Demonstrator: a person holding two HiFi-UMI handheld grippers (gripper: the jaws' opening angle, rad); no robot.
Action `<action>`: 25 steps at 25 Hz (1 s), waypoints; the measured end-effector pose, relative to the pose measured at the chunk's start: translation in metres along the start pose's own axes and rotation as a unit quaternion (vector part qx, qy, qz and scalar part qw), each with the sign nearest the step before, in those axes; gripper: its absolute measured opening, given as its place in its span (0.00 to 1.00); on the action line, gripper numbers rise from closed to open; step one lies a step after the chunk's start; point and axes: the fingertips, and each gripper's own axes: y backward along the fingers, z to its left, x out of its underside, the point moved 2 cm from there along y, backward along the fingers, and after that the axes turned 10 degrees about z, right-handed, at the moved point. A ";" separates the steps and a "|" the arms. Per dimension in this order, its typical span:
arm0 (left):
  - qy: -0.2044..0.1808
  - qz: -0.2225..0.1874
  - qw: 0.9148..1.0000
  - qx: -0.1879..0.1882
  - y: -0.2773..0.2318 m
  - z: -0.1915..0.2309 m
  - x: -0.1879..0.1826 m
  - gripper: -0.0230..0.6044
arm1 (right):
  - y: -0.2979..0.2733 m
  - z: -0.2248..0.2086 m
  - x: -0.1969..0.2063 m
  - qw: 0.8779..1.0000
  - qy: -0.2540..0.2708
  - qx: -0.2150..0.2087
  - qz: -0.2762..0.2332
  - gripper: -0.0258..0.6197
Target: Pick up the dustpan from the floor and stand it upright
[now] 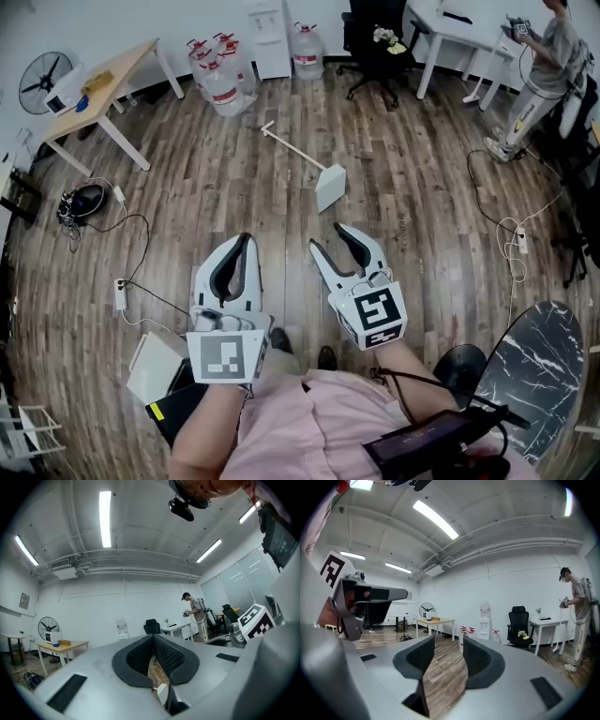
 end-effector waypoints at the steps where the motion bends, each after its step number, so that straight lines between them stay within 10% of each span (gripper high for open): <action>1: 0.002 0.004 1.000 -0.003 -0.003 0.003 0.003 0.06 | -0.004 -0.003 0.001 1.000 0.000 0.001 0.002 0.34; 25: 0.046 0.015 0.999 0.001 -0.227 0.241 0.044 0.06 | -0.310 -0.069 -0.091 0.999 0.018 0.046 0.023 0.37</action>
